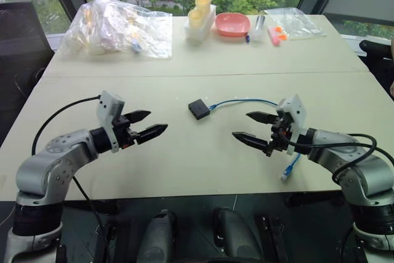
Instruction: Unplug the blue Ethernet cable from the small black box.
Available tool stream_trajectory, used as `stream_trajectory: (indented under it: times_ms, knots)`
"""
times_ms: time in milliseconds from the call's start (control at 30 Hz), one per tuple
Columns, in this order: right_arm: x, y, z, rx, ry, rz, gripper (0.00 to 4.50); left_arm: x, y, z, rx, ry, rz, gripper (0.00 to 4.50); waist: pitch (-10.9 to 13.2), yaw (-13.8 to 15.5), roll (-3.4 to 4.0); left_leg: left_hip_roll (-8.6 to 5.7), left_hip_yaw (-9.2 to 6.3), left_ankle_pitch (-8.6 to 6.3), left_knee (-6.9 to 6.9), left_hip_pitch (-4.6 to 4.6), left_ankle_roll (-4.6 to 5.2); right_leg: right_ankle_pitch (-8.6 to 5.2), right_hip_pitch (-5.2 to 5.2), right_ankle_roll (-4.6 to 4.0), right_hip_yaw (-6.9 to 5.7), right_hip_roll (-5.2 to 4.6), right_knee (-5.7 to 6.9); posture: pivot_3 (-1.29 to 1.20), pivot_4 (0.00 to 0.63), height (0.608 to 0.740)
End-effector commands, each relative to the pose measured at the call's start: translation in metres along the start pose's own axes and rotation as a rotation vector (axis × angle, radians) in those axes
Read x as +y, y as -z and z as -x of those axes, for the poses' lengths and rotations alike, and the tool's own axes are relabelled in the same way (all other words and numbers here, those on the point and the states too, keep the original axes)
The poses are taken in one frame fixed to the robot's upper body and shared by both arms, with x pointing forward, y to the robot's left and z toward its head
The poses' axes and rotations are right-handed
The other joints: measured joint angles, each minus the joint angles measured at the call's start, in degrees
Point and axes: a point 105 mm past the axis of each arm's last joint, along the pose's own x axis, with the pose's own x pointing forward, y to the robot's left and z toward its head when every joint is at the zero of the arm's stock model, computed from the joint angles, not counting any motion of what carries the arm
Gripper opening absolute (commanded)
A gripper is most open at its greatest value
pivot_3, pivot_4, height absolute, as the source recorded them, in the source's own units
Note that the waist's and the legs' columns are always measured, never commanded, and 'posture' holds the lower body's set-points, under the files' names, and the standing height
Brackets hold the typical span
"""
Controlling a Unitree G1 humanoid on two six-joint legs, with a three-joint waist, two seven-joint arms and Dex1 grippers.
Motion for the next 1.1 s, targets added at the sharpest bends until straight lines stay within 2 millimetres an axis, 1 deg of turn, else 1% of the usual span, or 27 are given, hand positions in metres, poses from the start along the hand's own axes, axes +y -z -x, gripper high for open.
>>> stream_trajectory:
  times_ms: [33, 100, 233, 567, 700, 767, 833, 867, 900, 1000, 1100]
  knots:
    - [0.001, -0.009, 0.003, -0.033, 0.005, 0.031, 4.5, -0.002, -0.007, -0.001, -0.013, 0.012, -0.033, 4.47, 0.0, -0.01, 0.0, -0.01, 0.0, 0.0, 0.0, 0.0, 0.0, 0.0, 0.0, 0.0, 0.0, 0.0, 0.0, 0.0, 0.15, 0.74]
    - [0.002, -0.008, 0.003, -0.033, 0.005, 0.03, 4.5, 0.0, -0.009, 0.0, -0.037, 0.012, -0.006, 4.47, 0.0, -0.01, 0.0, -0.02, 0.0, 0.0, 0.0, 0.0, 0.0, 0.0, 0.0, 0.01, 0.0, 0.0, 0.0, 0.0, 0.15, 0.74]
    - [0.003, -0.007, 0.003, -0.032, 0.005, 0.024, 4.5, 0.0, -0.002, 0.003, -0.008, 0.015, -0.014, 4.47, 0.0, -0.04, 0.0, -0.03, 0.0, 0.0, 0.0, 0.0, 0.0, -0.01, 0.0, 0.01, 0.0, 0.01, 0.0, 0.0, 0.15, 0.74]
    - [0.0, -0.008, 0.003, -0.031, 0.017, 0.027, 4.5, -0.001, -0.001, 0.003, -0.012, 0.017, -0.021, 4.47, 0.0, -0.01, 0.0, -0.03, 0.0, 0.0, 0.01, 0.0, 0.0, 0.02, 0.0, -0.03, 0.0, 0.01, 0.01, 0.0, 0.15, 0.74]
    - [-0.002, -0.008, 0.003, -0.03, 0.02, 0.027, 4.5, 0.003, -0.004, 0.002, -0.017, 0.013, -0.042, 4.47, 0.0, 0.0, 0.0, -0.04, 0.0, 0.0, 0.01, 0.0, 0.0, 0.03, 0.0, -0.04, 0.0, 0.01, 0.01, 0.0, 0.15, 0.74]
    - [-0.005, -0.01, 0.001, -0.024, 0.025, 0.039, 4.5, 0.009, -0.009, 0.0, -0.017, 0.011, -0.074, 4.47, 0.0, 0.0, 0.0, -0.06, 0.0, 0.0, 0.02, 0.0, 0.0, 0.03, 0.0, -0.04, 0.0, 0.01, 0.01, 0.0, 0.15, 0.74]
    - [-0.011, -0.01, -0.002, -0.008, 0.031, 0.057, 4.5, 0.015, -0.014, 0.0, -0.017, 0.024, -0.087, 4.47, 0.0, -0.02, 0.0, -0.09, 0.0, 0.0, 0.05, 0.0, 0.0, 0.02, 0.0, -0.03, 0.0, 0.02, 0.03, 0.0, 0.15, 0.74]
    - [-0.017, -0.011, -0.004, 0.005, 0.044, 0.088, 4.5, 0.017, -0.016, 0.0, -0.006, 0.042, -0.088, 4.47, 0.0, -0.06, 0.0, -0.09, 0.0, 0.0, 0.07, 0.0, 0.0, 0.02, -0.01, -0.03, -0.01, 0.04, 0.03, 0.0, 0.15, 0.74]
    - [-0.028, -0.01, -0.009, 0.03, 0.068, 0.128, 4.5, 0.018, -0.017, 0.001, 0.022, 0.069, -0.096, 4.47, 0.0, -0.21, 0.0, -0.09, 0.01, 0.0, 0.07, 0.01, 0.0, 0.02, 0.0, -0.03, -0.01, 0.04, 0.03, 0.0, 0.15, 0.74]
    - [-0.052, -0.009, -0.024, 0.083, 0.072, 0.209, 4.5, 0.011, -0.016, 0.008, 0.116, 0.197, -0.118, 4.47, 0.01, -0.59, 0.0, -0.08, 0.07, 0.0, 0.08, 0.01, 0.0, 0.02, -0.04, -0.03, 0.0, 0.07, 0.03, 0.0, 0.15, 0.74]
    - [-0.071, -0.005, -0.052, 0.153, 0.034, 0.309, 4.5, 0.001, -0.018, 0.016, 0.182, 0.299, -0.13, 4.47, 0.03, -0.67, -0.01, -0.08, 0.13, 0.01, 0.0, -0.03, 0.01, 0.09, -0.14, -0.15, 0.02, 0.09, 0.03, 0.0, 0.15, 0.74]
